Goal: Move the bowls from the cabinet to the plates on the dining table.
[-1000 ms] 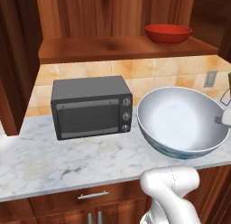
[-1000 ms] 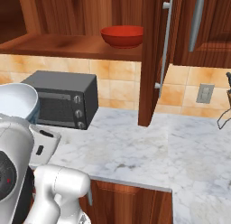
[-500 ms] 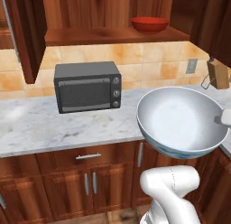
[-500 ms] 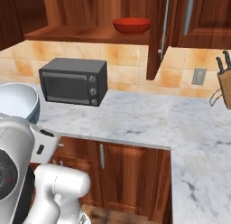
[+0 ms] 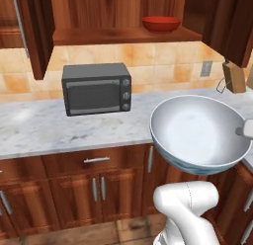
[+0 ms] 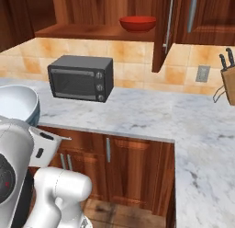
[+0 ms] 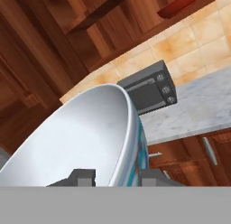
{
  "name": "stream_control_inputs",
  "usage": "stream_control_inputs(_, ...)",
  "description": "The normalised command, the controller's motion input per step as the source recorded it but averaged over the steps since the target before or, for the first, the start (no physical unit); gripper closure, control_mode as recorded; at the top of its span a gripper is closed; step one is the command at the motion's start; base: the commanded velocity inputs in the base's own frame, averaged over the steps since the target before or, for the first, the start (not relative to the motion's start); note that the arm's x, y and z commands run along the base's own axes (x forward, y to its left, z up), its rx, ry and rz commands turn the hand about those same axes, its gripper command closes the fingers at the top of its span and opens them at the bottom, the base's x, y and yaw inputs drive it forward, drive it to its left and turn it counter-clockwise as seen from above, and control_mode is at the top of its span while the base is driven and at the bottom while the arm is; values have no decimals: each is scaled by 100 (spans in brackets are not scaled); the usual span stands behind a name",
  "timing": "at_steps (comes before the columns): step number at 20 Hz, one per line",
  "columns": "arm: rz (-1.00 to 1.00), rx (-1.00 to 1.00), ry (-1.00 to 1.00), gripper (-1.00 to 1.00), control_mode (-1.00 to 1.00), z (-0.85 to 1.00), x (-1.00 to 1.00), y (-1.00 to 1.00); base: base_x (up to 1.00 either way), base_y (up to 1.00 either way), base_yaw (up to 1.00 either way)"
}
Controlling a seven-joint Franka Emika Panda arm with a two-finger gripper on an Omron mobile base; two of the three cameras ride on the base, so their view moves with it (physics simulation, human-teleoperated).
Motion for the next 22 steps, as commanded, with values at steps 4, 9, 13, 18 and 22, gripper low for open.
stream_control_inputs(4, 0, 0, 0, 100, 100, 0, 0, 0, -7, 0, 10)
stream_control_inputs(9, 0, 0, 0, 100, 100, 0, 0, 0, -10, 0, 15)
stream_control_inputs(13, 0, 0, 0, 100, 100, 0, 0, 0, -15, 0, 28)
stream_control_inputs(18, 0, 0, 0, 100, 100, 0, 0, 0, -20, -1, 33)
stream_control_inputs(22, 0, 0, 0, 100, 100, 0, 0, 0, -19, 0, 37)
